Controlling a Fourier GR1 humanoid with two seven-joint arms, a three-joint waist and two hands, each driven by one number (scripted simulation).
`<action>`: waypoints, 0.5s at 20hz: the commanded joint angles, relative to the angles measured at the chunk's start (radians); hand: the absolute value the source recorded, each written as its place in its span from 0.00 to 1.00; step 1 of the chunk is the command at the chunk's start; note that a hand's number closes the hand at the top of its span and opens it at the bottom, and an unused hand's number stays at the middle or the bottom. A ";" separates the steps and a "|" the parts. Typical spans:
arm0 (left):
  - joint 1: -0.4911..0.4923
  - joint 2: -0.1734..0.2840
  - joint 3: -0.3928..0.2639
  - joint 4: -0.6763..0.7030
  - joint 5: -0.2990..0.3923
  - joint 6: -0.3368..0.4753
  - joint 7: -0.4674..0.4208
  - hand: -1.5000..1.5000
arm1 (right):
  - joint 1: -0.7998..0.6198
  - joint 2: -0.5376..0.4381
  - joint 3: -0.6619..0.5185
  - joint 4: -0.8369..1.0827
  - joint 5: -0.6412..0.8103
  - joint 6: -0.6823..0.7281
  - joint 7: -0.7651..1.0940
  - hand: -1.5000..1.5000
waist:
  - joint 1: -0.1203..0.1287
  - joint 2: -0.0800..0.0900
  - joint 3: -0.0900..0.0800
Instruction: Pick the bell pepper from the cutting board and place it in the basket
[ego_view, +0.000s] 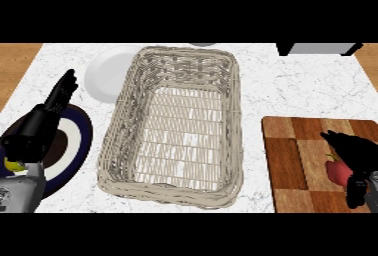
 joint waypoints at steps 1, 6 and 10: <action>-0.024 -0.030 0.010 0.053 -0.019 0.001 -0.026 0.50 | -0.065 0.026 0.003 0.124 0.069 -0.025 -0.047 0.00 | 0.002 0.001 0.000; 0.025 -0.010 0.037 -0.017 -0.008 -0.040 -0.013 0.50 | 0.002 0.038 -0.070 0.107 0.040 -0.055 -0.097 1.00 | 0.001 0.000 0.000; -0.036 0.005 0.064 0.049 -0.020 -0.064 -0.026 0.50 | -0.028 0.071 -0.039 0.125 0.107 -0.067 -0.110 1.00 | 0.000 0.000 0.000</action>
